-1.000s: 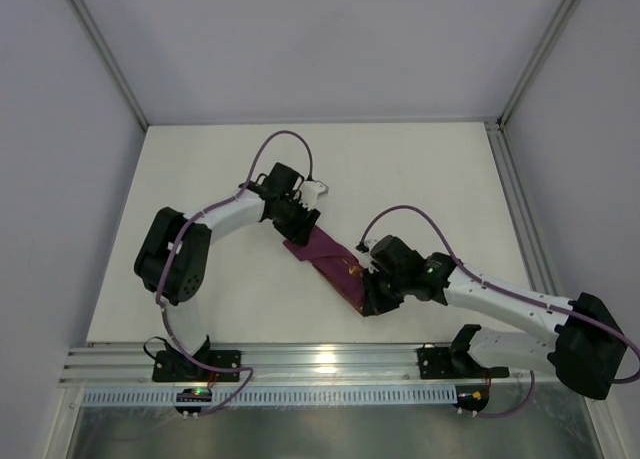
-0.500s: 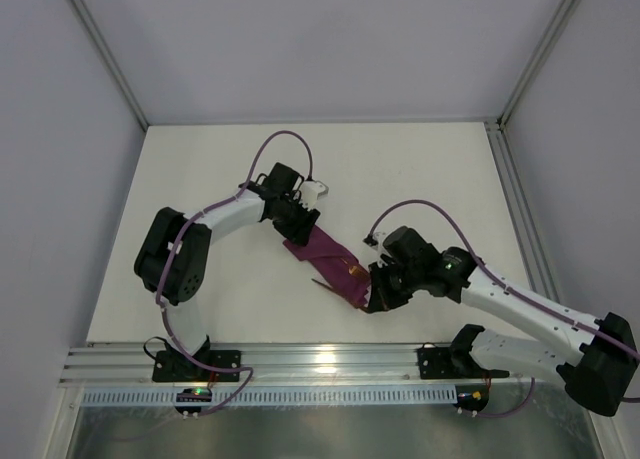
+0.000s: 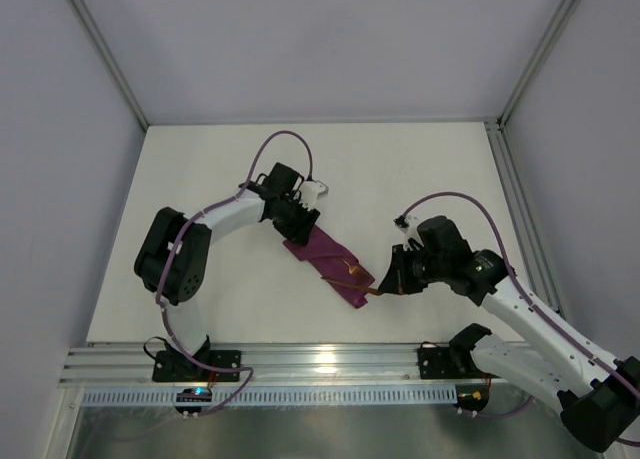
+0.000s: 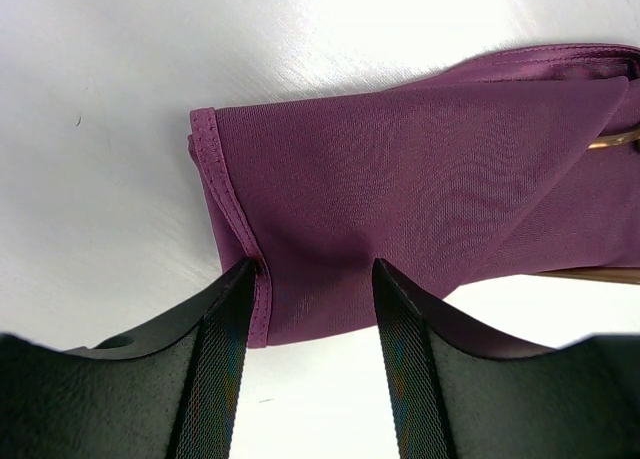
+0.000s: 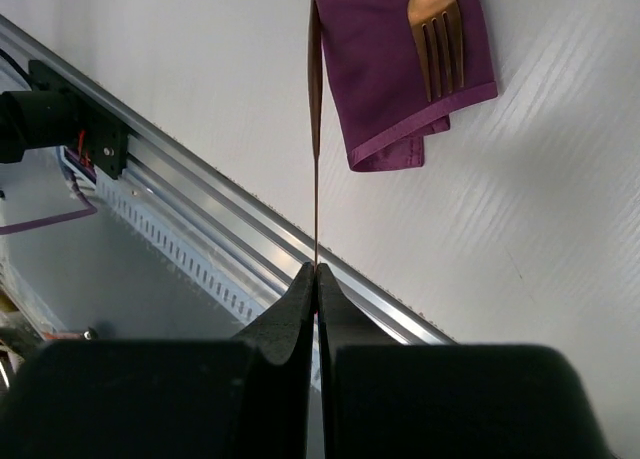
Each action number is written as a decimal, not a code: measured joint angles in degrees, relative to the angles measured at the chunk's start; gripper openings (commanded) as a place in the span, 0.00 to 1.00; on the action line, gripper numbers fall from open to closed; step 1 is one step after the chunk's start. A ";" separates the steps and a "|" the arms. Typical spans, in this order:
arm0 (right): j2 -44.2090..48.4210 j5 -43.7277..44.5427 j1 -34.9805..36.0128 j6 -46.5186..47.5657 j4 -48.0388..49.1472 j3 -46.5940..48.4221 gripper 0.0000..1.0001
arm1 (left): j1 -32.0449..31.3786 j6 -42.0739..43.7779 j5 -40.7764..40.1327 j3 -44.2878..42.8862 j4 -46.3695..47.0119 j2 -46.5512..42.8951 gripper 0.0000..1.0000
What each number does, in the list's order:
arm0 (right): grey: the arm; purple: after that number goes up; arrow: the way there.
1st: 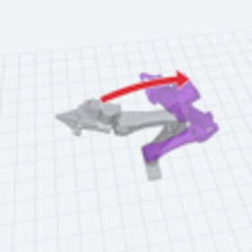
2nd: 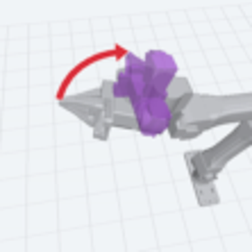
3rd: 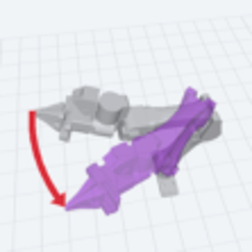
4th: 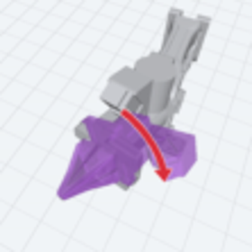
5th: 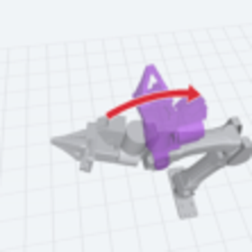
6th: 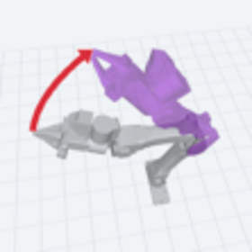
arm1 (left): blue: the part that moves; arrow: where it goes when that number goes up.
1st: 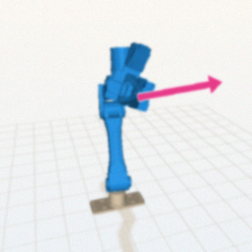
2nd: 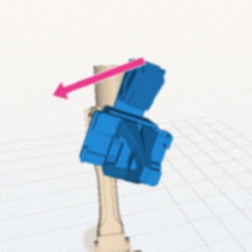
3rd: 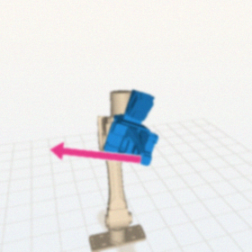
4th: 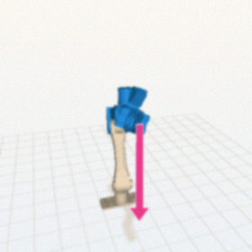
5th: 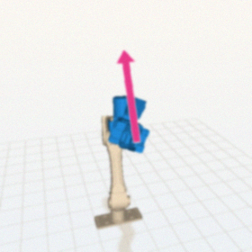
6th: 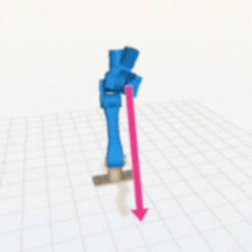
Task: Fold the napkin into a case and place the utensils inside
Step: Pick up the knife from the center of the board, then pass from the right arm to the left
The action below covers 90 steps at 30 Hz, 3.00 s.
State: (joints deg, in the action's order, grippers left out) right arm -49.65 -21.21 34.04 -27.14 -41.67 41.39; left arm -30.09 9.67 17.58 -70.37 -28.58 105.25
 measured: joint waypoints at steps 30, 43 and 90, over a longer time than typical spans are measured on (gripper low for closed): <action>6.27 -8.81 -5.40 -3.37 7.23 -11.43 0.03 | -0.11 5.42 10.67 2.19 -2.01 -12.44 0.75; 5.70 -8.94 -5.75 -3.28 7.82 -11.82 0.03 | -22.67 22.47 8.35 25.05 7.93 -24.98 0.83; 3.10 -10.01 -6.91 -1.38 9.27 -12.07 0.03 | -30.56 28.41 -6.23 24.52 20.79 -16.37 0.00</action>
State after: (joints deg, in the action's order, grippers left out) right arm -46.54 -31.22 27.14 -28.51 -32.40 29.32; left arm -60.64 38.09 11.35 -45.84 -7.79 88.88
